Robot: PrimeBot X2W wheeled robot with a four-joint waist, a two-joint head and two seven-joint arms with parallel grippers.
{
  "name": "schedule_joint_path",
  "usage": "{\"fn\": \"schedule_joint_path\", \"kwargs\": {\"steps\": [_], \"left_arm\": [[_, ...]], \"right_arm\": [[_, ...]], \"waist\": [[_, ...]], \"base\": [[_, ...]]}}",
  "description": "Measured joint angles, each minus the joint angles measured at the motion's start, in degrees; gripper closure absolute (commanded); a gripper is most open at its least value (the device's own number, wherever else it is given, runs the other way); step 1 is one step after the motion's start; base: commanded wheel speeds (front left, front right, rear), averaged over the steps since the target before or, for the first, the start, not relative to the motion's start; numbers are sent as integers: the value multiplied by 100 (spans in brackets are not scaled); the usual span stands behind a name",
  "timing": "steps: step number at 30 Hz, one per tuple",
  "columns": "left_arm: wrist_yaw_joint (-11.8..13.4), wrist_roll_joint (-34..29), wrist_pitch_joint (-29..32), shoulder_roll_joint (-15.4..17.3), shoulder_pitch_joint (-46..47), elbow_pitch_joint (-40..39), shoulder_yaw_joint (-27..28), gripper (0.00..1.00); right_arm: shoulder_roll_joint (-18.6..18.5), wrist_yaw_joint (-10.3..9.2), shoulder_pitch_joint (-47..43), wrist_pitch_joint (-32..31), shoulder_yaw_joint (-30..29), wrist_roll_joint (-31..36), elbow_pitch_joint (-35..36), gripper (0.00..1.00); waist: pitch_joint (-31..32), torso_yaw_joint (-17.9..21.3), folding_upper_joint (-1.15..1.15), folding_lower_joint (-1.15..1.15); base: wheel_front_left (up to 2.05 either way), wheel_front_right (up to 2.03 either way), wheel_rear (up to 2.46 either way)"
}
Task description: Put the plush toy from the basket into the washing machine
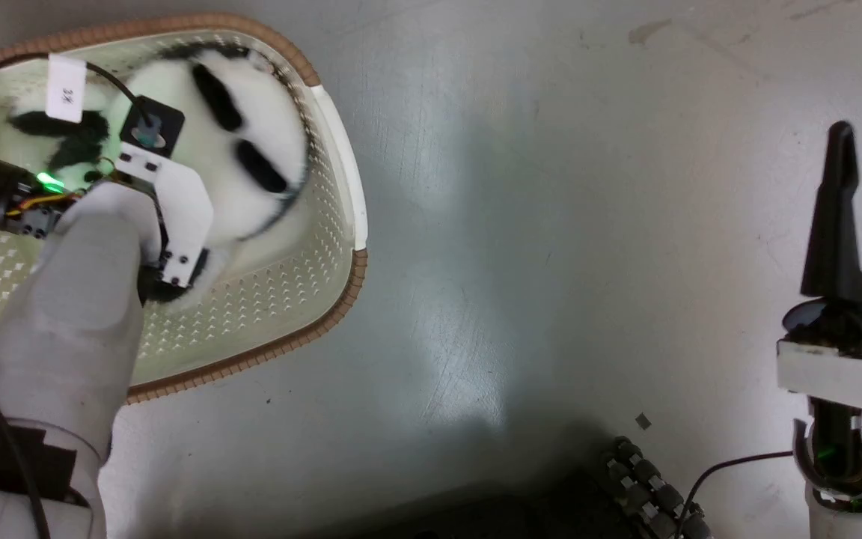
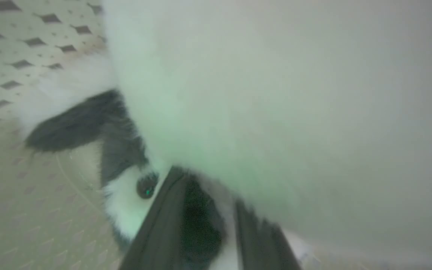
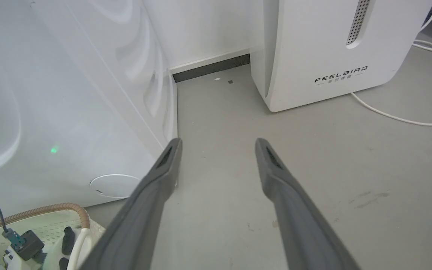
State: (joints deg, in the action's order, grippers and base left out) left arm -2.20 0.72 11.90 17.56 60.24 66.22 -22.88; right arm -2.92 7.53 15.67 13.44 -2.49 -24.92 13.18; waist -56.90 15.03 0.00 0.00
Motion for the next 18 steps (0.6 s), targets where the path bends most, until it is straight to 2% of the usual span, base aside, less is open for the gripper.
{"fn": "schedule_joint_path", "kwargs": {"steps": [10,18], "left_arm": [[-53,204,-91,73,449,556,-199,100],[-154,336,-342,-107,200,738,-244,100]], "right_arm": [[0,0,109,112,-110,-142,-21,0],[0,0,93,131,-252,-62,-327,0]], "waist": [[-135,73,0,0],[371,-15,0,0]], "base": [[0,0,0],[0,0,0]]}}
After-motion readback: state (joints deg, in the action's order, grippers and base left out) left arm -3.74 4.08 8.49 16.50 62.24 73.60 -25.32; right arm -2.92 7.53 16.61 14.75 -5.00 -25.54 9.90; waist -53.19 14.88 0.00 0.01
